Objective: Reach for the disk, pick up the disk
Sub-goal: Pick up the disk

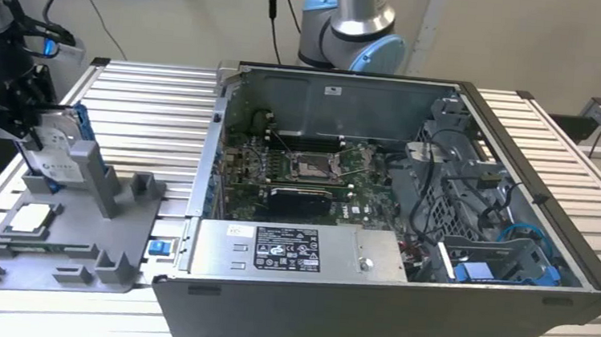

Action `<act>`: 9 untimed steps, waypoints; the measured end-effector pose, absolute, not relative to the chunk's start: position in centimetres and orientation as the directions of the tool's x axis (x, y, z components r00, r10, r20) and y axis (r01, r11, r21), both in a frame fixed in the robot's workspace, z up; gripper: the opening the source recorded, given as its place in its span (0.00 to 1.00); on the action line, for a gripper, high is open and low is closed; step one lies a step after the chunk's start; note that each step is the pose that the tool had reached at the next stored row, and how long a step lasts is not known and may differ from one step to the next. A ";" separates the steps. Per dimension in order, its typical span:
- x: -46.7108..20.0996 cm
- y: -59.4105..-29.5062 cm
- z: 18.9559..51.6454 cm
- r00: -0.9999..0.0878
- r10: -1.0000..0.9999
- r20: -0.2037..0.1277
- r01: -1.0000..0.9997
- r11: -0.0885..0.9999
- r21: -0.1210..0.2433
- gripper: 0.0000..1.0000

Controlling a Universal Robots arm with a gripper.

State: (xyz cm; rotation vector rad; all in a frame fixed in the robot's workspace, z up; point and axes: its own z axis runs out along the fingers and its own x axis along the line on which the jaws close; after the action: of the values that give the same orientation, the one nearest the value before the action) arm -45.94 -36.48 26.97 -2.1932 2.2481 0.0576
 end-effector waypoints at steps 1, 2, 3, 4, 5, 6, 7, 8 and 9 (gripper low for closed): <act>-45.9 -36.5 27.1 -0.025 -0.999 -0.026 -0.999 0.024 0.026 0.00; -45.9 -36.5 27.3 -0.025 -0.999 -0.026 -0.999 0.024 0.026 0.00; -45.9 -36.5 27.5 -0.025 -0.999 -0.026 -0.999 0.024 0.026 0.00; -45.9 -36.5 27.7 -0.025 -0.999 -0.026 -0.999 0.024 0.026 0.00; -45.9 -36.5 27.9 -0.025 -0.999 -0.026 -0.999 0.024 0.026 0.00; -45.9 -36.5 28.1 -0.025 -0.999 -0.026 -0.999 0.024 0.026 0.00; -45.9 -36.5 28.2 -0.025 -0.999 -0.026 -0.999 0.024 0.026 0.00; -45.9 -36.5 28.5 -0.025 -0.999 -0.026 -0.999 0.024 0.026 0.00; -45.9 -36.5 28.7 -0.025 -0.999 -0.026 -0.999 0.024 0.026 0.00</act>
State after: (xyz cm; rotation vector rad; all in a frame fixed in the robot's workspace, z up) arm -45.94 -36.48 28.66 -2.1932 2.2481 0.0576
